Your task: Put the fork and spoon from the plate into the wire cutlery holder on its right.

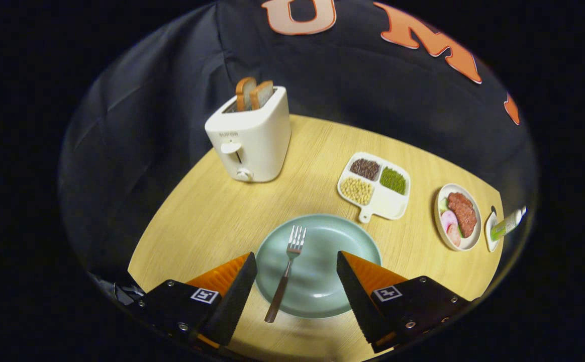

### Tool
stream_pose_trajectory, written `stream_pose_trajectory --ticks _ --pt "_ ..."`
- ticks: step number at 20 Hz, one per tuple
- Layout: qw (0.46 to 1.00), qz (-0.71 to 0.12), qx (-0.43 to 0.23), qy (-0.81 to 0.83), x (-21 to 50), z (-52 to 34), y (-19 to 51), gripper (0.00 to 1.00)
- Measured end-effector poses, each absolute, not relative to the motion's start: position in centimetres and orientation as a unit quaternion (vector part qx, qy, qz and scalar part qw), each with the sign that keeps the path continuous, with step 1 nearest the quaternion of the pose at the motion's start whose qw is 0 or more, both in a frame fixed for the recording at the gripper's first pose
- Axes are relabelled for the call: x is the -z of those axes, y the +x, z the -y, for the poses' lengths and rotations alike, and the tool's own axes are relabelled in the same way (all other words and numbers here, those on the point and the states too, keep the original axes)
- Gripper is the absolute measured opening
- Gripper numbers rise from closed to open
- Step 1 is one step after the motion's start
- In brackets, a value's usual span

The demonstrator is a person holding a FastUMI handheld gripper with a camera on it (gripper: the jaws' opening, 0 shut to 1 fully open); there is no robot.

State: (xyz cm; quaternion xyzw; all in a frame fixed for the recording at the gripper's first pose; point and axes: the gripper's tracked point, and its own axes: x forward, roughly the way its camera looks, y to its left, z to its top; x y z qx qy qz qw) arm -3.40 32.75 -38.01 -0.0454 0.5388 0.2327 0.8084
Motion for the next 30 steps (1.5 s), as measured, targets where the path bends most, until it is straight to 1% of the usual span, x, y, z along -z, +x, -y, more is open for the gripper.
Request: stream_pose_trajectory --ticks 3,5,6,9,10,11,12,16,18,21,24,30 --pt "0.764 -0.598 -0.23 -0.076 41.4 -32.5 -4.6 0.94" --pt "0.734 -0.635 -0.232 -0.07 42.9 -33.0 -5.5 0.9" --pt "0.722 -0.649 -0.232 -0.065 43.6 -33.2 -5.8 0.86" --pt "0.691 -0.684 -0.224 -0.07 45.4 -33.2 -6.6 0.79" --pt "0.68 -0.696 -0.219 -0.068 45.8 -33.3 -7.0 0.74" --pt "0.674 -0.704 -0.213 -0.068 46.2 -33.4 -7.2 0.71" --pt "0.673 -0.706 -0.211 -0.064 46.4 -33.6 -7.1 0.62" --pt "0.665 -0.72 -0.193 -0.056 46.8 -34.3 -7.5 0.33" --pt "0.664 -0.72 -0.193 -0.061 47.1 -34.6 -7.8 0.18" --pt "0.667 -0.718 -0.191 -0.055 47.2 -34.7 -7.5 0.12" --pt "0.682 -0.703 -0.192 -0.051 47.2 -34.8 -6.5 0.05" --pt "0.706 -0.678 -0.201 -0.031 44.1 -33.6 -5.3 0.03"
